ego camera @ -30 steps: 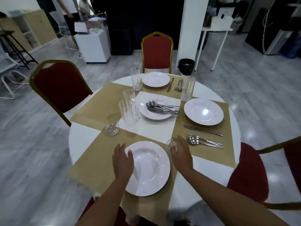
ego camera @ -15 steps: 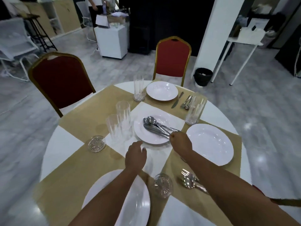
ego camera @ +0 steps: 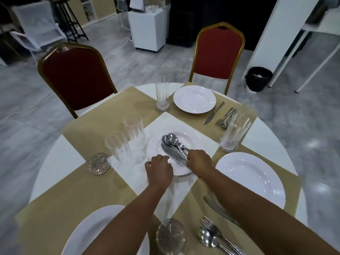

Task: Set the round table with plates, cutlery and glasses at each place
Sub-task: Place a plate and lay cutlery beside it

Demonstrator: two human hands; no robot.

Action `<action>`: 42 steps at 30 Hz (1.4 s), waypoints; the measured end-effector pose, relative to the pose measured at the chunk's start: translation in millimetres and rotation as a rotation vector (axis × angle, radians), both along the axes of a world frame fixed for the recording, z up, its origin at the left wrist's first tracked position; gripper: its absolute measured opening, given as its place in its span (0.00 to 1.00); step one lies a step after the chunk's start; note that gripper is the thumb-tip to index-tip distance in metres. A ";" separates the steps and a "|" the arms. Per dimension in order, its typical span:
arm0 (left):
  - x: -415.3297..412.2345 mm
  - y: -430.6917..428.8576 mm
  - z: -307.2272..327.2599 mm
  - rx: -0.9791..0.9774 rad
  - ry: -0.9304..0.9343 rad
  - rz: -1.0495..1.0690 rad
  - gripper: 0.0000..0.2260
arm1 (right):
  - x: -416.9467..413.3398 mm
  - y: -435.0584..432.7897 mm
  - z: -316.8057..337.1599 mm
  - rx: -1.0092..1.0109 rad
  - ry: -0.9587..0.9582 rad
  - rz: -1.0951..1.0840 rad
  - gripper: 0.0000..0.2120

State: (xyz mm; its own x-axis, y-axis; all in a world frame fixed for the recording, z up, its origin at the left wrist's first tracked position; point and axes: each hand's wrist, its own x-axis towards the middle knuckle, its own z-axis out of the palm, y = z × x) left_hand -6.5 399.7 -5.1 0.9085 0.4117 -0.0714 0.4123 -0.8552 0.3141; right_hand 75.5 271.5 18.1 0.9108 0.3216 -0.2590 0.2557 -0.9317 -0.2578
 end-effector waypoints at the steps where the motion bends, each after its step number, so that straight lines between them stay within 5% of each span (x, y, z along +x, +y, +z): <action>1: 2.7 -2.2 0.3 0.003 0.003 0.001 0.16 | 0.8 0.2 1.2 0.010 0.016 0.007 0.09; 19: 57.6 -26.7 -0.8 -0.011 0.030 0.100 0.13 | 24.9 -37.6 6.6 0.643 0.167 -0.444 0.07; 29: 85.8 -28.6 -2.4 -0.061 0.192 0.274 0.20 | 19.8 -61.5 -2.2 0.730 0.143 -0.504 0.07; 42: 78.1 -16.8 17.7 -0.714 0.074 0.592 0.10 | 16.4 -59.1 0.4 0.743 0.152 -0.539 0.07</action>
State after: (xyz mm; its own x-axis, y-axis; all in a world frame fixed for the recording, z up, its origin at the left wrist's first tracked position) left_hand 71.6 382.9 12.6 0.5474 0.6427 -0.5360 0.7597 -0.1131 0.6403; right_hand 91.9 212.5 18.5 0.9585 -0.0035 -0.2849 -0.2488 -0.4976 -0.8310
